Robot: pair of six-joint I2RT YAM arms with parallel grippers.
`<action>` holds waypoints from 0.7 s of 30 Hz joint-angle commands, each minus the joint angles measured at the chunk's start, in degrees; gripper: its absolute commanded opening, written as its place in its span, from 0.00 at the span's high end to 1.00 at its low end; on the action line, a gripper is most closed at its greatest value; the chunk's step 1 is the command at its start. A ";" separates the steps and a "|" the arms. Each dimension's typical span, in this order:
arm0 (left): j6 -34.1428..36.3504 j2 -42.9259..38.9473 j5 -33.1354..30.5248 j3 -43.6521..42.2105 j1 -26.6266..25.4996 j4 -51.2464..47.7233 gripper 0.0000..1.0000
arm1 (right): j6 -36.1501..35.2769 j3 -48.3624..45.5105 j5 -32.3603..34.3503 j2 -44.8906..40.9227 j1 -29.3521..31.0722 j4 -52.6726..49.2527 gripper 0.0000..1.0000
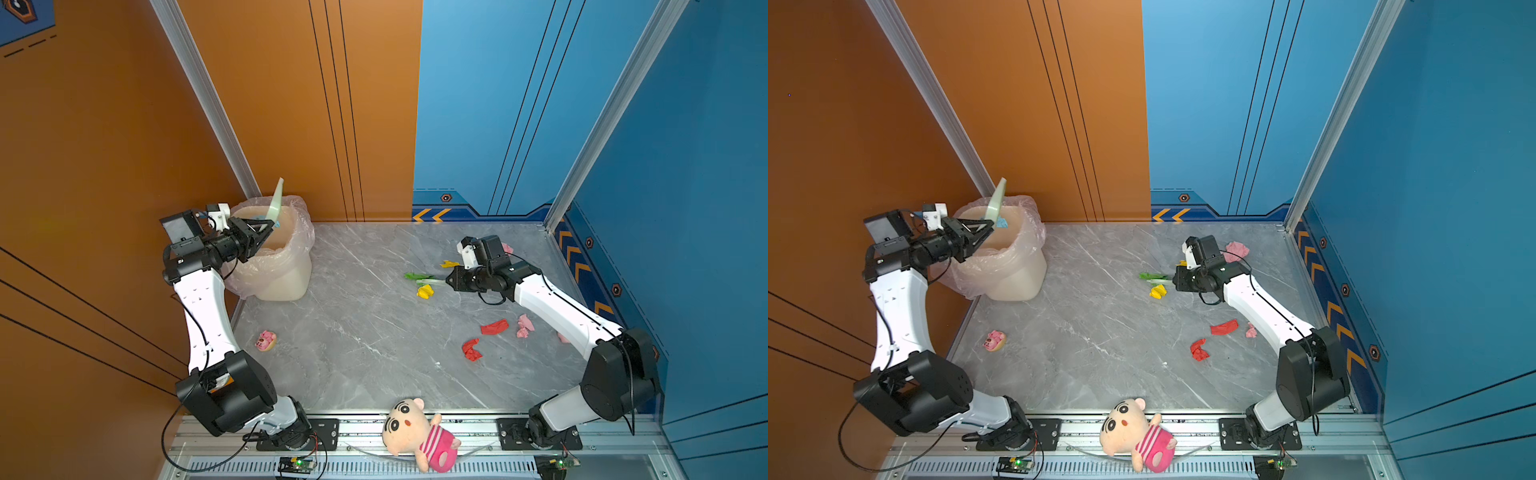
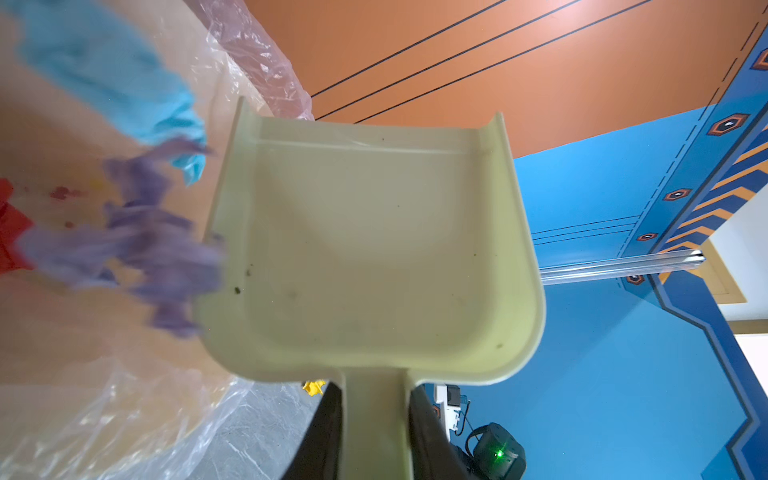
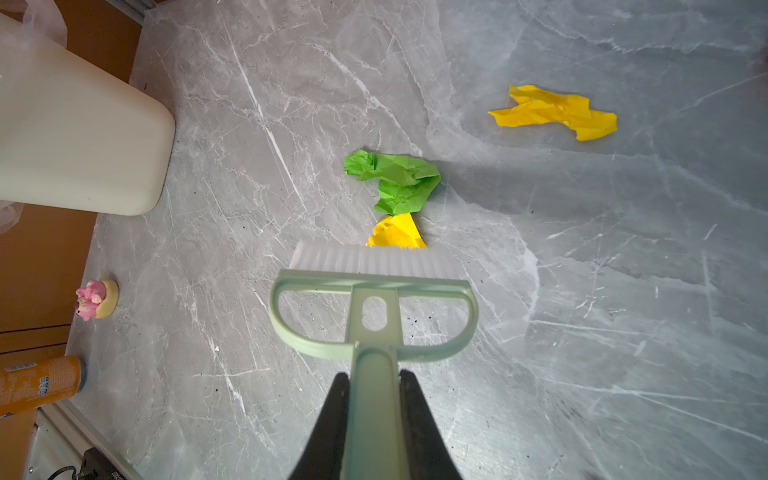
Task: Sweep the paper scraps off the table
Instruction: 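Tilt the dustpan over the bin with the left gripper to dump the scraps, then lower the left gripper's dustpan by the green scrap while the right places the brush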
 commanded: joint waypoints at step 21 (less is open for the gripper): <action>8.97 -12.42 -13.91 -2.19 -9.71 3.00 0.80 | -0.52 2.00 9.84 -1.96 -1.45 0.01 1.00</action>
